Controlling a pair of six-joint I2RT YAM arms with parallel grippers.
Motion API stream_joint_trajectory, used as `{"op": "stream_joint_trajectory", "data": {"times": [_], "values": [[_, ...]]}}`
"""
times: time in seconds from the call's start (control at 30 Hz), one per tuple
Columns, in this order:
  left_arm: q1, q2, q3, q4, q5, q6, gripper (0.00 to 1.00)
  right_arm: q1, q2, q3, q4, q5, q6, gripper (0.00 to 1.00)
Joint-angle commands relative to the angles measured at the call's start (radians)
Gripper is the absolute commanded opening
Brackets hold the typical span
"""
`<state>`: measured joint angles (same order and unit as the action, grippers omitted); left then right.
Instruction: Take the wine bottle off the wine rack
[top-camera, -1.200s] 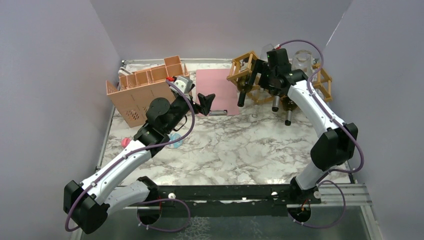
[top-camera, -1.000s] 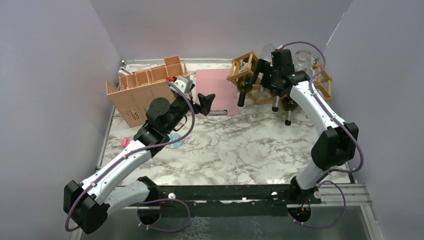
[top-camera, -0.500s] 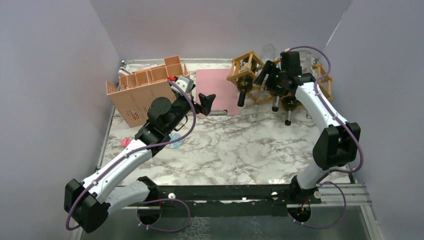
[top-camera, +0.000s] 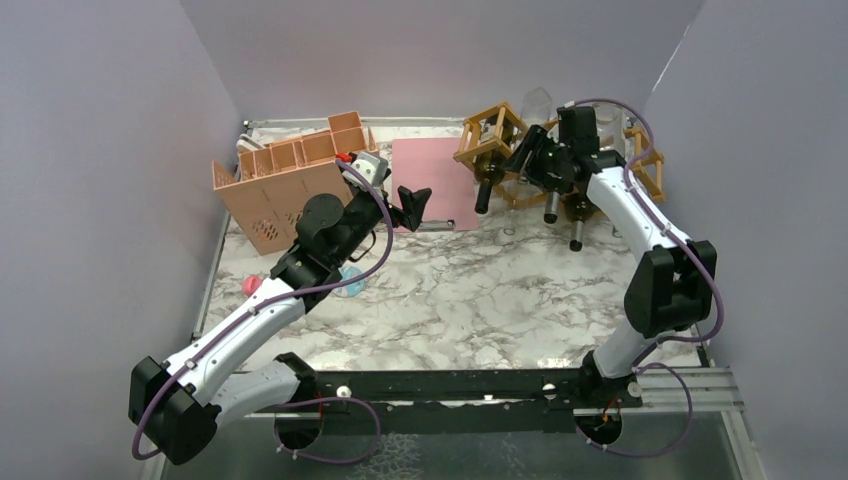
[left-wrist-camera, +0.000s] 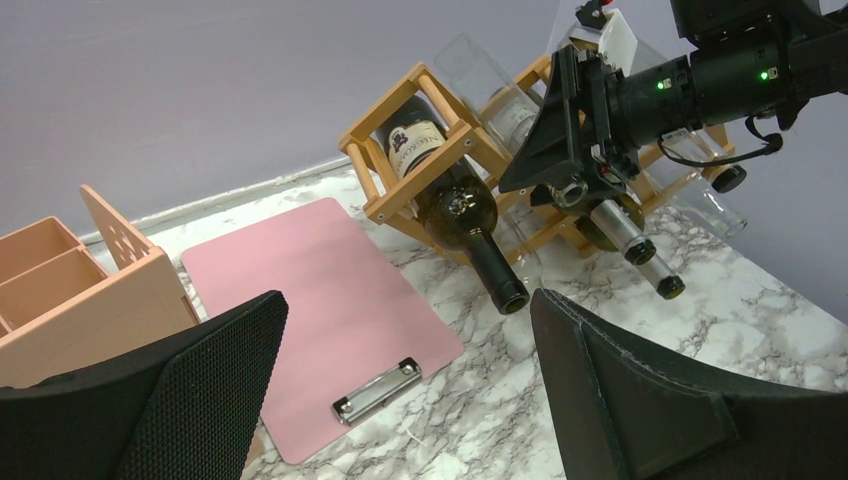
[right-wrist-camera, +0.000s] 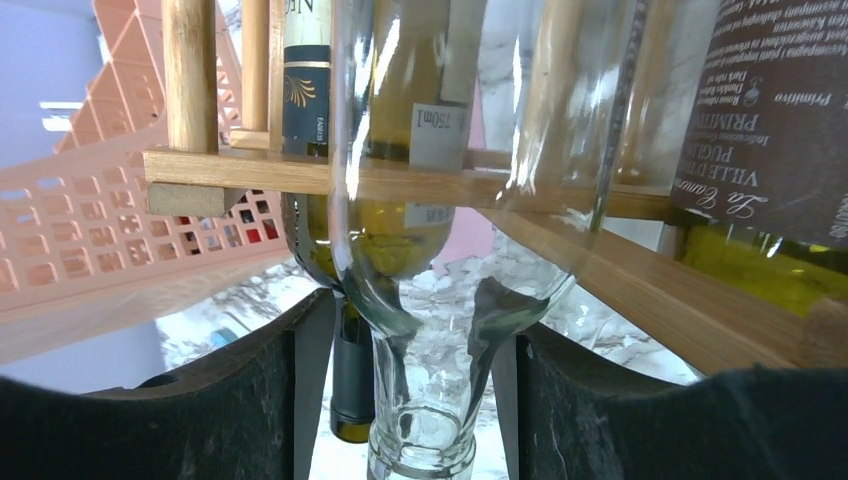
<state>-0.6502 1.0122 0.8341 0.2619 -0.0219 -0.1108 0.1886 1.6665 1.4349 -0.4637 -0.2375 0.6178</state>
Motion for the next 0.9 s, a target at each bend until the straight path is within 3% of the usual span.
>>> {"op": "stream_joint_trajectory", "data": {"times": [0.0, 0.37, 0.53, 0.87], "values": [[-0.005, -0.002, -0.009, 0.023, -0.027, 0.007, 0.99, -0.001, 0.014, -0.025, 0.062, -0.026, 0.034, 0.54], [-0.005, -0.003, -0.007, 0.018, -0.035, 0.007, 0.99, -0.034, -0.033, -0.096, 0.117, -0.042, 0.078, 0.48], [-0.005, 0.000, -0.007, 0.017, -0.035, 0.008, 0.99, -0.052, -0.037, -0.104, 0.111, -0.039, 0.078, 0.54], [-0.005, 0.008, -0.004, 0.013, -0.032, 0.005, 0.99, -0.088, -0.049, -0.129, 0.102, -0.044, 0.085, 0.55]]}}
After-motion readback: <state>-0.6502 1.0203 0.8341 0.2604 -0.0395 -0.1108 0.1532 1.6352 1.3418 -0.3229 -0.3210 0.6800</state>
